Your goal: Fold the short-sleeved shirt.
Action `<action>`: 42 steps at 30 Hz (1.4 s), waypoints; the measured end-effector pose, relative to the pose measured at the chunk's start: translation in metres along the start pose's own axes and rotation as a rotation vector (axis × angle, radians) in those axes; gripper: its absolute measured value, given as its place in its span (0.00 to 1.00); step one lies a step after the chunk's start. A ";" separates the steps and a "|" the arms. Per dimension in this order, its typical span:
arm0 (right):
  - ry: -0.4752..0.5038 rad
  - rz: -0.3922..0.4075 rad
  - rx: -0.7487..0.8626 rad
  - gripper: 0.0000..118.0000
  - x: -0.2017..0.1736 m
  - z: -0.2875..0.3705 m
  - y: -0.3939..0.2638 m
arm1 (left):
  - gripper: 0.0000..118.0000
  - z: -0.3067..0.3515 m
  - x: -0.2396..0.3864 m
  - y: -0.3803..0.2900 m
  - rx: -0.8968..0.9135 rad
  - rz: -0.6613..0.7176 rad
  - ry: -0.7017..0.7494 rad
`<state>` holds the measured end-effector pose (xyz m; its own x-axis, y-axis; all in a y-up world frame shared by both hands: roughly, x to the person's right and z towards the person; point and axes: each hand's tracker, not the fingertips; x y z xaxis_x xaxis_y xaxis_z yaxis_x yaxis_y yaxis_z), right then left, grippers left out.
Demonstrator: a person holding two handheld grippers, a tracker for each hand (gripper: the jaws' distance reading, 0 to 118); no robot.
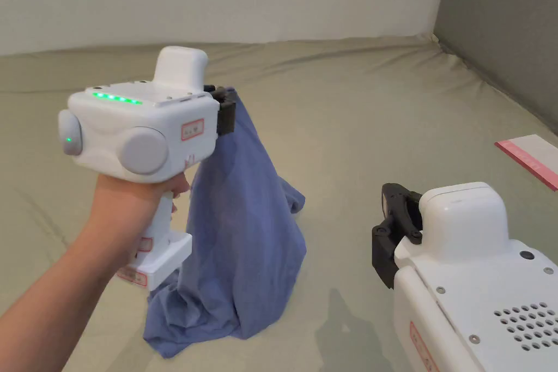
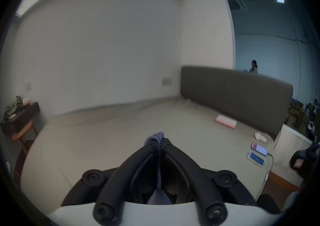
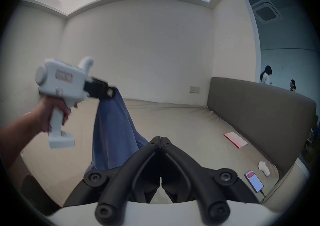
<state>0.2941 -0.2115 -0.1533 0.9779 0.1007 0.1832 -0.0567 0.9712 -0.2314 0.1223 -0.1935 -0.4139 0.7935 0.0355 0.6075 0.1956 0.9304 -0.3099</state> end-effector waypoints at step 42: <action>0.096 0.144 0.213 0.00 -0.098 0.039 0.073 | 0.00 0.254 0.022 -0.050 0.378 0.008 0.484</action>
<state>0.1865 -0.1418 -0.1513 0.9707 0.2300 0.0690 -0.2276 0.9729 -0.0408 -0.0157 -0.1463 -0.1994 0.9831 -0.0439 0.1775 0.0408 0.9989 0.0211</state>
